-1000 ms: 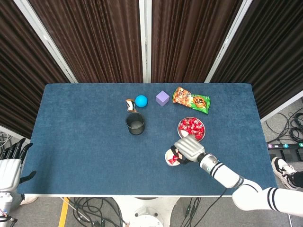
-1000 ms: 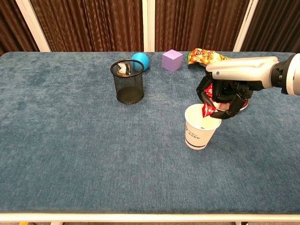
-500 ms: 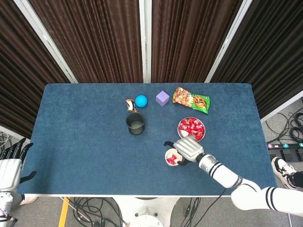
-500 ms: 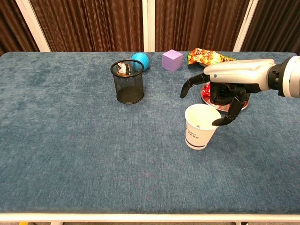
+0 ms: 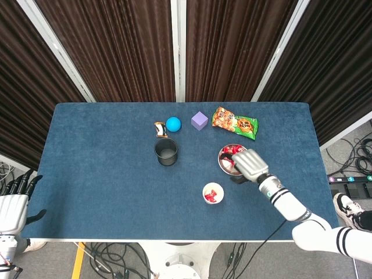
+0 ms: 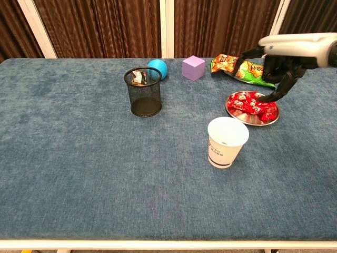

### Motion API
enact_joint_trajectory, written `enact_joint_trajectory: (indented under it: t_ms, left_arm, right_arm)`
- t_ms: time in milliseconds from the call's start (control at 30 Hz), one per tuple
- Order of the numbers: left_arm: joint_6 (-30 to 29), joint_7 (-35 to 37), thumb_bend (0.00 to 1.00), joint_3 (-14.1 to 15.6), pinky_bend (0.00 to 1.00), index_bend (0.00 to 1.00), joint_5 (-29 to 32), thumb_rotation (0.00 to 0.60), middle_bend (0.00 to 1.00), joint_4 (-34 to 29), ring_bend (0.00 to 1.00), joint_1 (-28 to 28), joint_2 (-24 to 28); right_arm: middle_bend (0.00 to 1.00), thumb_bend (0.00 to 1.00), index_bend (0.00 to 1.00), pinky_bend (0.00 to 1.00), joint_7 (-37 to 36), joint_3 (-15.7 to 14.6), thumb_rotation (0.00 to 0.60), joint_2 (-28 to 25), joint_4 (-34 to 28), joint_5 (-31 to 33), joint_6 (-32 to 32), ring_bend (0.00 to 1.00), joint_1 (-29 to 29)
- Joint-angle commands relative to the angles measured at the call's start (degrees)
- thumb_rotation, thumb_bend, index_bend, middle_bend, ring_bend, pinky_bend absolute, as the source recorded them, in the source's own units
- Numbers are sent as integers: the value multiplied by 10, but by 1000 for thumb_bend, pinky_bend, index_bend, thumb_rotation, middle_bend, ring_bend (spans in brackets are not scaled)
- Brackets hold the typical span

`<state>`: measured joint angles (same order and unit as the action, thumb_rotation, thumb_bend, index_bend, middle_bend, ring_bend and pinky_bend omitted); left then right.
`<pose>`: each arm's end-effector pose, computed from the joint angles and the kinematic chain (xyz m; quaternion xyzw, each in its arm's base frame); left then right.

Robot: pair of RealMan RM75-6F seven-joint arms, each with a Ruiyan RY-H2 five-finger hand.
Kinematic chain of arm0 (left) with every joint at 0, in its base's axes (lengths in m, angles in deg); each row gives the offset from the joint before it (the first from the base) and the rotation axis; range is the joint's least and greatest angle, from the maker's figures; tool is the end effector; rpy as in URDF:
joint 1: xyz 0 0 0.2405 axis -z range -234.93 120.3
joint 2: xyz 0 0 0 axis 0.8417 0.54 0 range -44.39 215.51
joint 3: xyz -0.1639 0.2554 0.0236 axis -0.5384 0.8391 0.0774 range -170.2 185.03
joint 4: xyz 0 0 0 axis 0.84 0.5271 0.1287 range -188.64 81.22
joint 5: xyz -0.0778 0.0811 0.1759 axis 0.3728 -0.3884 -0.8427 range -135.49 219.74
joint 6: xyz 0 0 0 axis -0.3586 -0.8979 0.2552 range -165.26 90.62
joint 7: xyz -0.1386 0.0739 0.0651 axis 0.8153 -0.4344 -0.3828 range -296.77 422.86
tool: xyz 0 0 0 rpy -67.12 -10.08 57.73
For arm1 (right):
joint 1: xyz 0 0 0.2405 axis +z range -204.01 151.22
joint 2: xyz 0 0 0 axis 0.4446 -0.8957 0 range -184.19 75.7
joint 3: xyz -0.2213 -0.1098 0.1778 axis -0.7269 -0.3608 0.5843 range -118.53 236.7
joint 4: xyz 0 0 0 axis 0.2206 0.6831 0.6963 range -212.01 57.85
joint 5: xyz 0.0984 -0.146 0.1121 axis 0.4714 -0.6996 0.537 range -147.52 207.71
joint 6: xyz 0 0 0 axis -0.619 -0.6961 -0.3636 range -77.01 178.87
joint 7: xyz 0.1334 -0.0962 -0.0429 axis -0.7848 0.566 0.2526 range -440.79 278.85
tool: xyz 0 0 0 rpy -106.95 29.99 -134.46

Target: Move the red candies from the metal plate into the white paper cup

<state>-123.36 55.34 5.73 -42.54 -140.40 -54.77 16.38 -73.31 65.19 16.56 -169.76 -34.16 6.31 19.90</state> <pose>-0.3790 0.1923 0.1587 -0.6061 -0.3626 -0.3274 0.6276 -0.1920 -0.4066 0.0517 0.7745 -0.4054 0.3135 0.3709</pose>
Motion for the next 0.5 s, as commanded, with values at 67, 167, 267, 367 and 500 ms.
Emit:
enact_joint_trajectory:
  t_ms: [67,167,267,367,500]
  left_arm:
    - [-1,0,1,0,194,214,-2,600,161,-1,140,1,-1]
    - [-3,1,1,2,194,214,-3,600,161,-2,140,-1,-1]
    - [-3,2,1,2,194,214,0,600,161,-2,140,-3,0]
    - [-4,3,1,3,194,214,1,600,161,-1,140,-4,0]
    - [-2,5,1,3,194,214,2,600,161,0,141,-5,-1]
  right_arm:
    - [953,215,307,1000,58,-2,600,44,84,88,15,916,12]
    - [953,215,325,1000,85,-5,600,78,135,139,35,916,26]
    - [953,224,339,1000,102,-8,600,108,176,176,54,916,38]
    - [953,234,356,1000,112,-10,600,129,203,197,66,916,47]
    - [953,237,379,1000,128,-16,600,155,231,215,77,916,57]
